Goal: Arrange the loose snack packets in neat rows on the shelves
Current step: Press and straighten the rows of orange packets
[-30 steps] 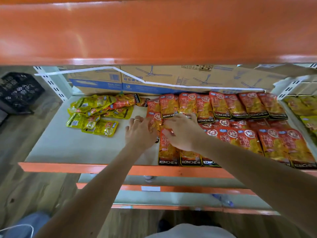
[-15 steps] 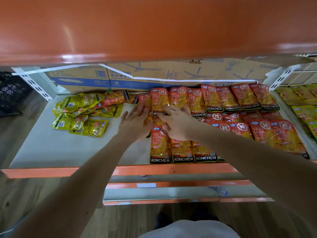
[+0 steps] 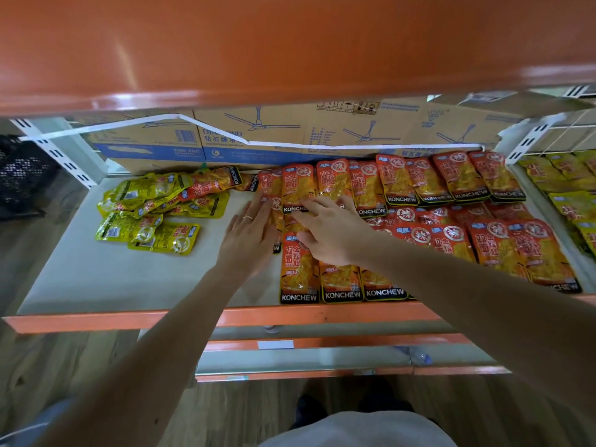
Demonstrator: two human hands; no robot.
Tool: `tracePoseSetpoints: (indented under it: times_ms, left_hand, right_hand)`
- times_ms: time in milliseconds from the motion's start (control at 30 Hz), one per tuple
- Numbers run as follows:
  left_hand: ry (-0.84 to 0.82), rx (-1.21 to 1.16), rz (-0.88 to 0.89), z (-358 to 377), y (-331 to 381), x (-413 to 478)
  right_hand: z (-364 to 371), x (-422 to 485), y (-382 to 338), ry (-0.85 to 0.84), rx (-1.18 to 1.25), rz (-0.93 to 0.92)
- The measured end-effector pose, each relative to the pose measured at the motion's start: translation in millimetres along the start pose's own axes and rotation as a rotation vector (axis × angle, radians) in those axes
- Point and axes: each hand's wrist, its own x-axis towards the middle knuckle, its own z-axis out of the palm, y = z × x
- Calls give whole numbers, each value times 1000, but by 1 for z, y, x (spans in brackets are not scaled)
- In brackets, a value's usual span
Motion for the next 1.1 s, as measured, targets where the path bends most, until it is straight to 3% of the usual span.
tracePoseSetpoints:
  times_ms: [1100]
  left_hand:
    - [41, 168, 1, 10, 4, -13]
  right_hand:
    - [9, -16, -11, -33, 21, 96]
